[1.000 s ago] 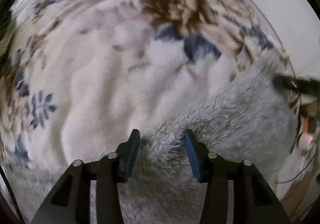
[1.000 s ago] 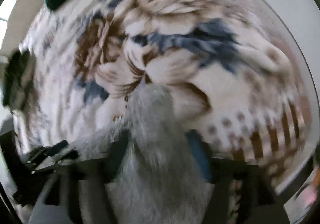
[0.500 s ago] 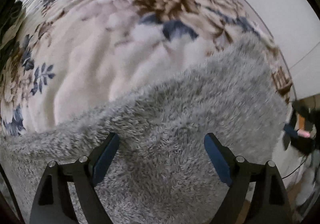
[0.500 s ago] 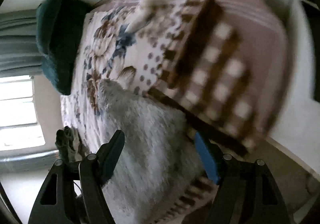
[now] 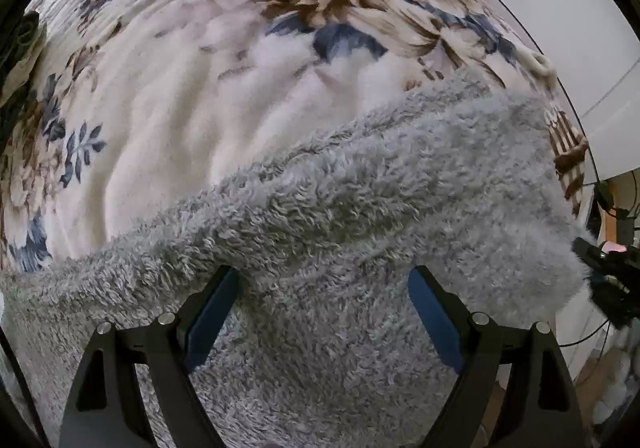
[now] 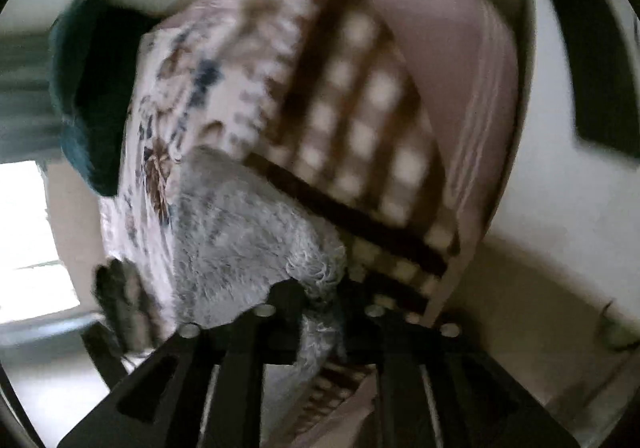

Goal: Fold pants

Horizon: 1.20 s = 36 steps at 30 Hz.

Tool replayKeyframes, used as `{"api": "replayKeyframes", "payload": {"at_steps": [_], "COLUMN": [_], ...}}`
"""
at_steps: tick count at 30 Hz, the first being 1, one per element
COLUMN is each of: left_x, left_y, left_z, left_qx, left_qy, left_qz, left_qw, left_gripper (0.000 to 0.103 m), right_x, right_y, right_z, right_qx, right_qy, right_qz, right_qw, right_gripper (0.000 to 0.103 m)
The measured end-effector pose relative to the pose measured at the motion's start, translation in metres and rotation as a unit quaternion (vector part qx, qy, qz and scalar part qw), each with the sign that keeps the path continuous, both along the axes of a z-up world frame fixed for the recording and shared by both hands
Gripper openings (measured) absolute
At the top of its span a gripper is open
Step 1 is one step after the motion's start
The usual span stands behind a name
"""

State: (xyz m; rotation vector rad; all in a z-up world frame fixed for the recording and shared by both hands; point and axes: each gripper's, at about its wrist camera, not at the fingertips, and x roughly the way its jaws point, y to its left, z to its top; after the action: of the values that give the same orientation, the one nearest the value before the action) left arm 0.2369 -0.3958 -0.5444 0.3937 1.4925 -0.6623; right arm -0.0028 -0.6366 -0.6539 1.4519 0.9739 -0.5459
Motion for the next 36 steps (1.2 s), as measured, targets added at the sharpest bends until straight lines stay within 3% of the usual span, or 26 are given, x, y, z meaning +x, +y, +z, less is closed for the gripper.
{"api": "replayKeyframes", "payload": {"at_steps": [1,3,4,7,11,18,23,25,28,31,34,36], "left_x": [-0.002,-0.003,-0.003,0.000,0.003,0.008,0.011,0.011,0.021,0.028,0.046,0.054], "left_y": [0.003,0.007,0.010,0.016,0.029,0.034,0.034,0.036,0.036,0.045,0.048,0.044], "left_z": [0.002,0.002,0.003,-0.002,-0.014,-0.010,-0.009,-0.004,0.012,0.020,0.017,0.014], "left_qx": [0.000,-0.001,-0.003,-0.003,0.006,0.001,0.000,-0.001,0.003,0.008,0.003,0.000], "left_qy": [-0.001,-0.002,-0.002,0.005,0.016,0.011,0.014,0.010,-0.019,-0.044,-0.038,-0.037], "left_qz": [-0.001,-0.001,0.000,0.006,0.020,0.023,0.030,0.028,0.027,0.038,0.051,0.056], "left_qw": [1.0000,1.0000,1.0000,1.0000,0.9997,0.9997,0.9995,0.9995,0.9994,0.9983,0.9980,0.9977], "left_gripper": [0.087,0.087,0.087,0.087,0.087,0.087,0.087,0.087,0.087,0.087,0.087,0.087], "right_x": [-0.007,-0.020,-0.024,-0.029,-0.007,0.037,0.054,0.054,0.029,0.018,0.051,0.096], "right_y": [0.000,0.001,0.003,0.017,0.040,0.052,0.052,0.047,0.038,0.024,0.011,0.008], "right_z": [-0.003,0.001,0.003,-0.005,-0.037,-0.042,-0.066,-0.060,-0.025,0.019,0.053,0.062], "right_qx": [0.003,-0.009,-0.010,0.008,0.060,0.031,0.063,0.065,0.001,-0.089,-0.142,-0.158], "right_qy": [-0.007,-0.025,-0.041,-0.074,-0.119,-0.171,-0.155,-0.141,-0.082,-0.006,0.017,0.008], "right_qz": [-0.013,-0.027,-0.032,-0.025,0.006,0.006,-0.004,-0.001,0.013,0.039,0.092,0.156], "right_qw": [1.000,0.999,0.999,0.997,0.991,0.985,0.986,0.988,0.997,0.995,0.985,0.975], "right_gripper": [0.038,0.064,0.067,0.068,0.068,0.067,0.066,0.066,0.066,0.066,0.066,0.066]}}
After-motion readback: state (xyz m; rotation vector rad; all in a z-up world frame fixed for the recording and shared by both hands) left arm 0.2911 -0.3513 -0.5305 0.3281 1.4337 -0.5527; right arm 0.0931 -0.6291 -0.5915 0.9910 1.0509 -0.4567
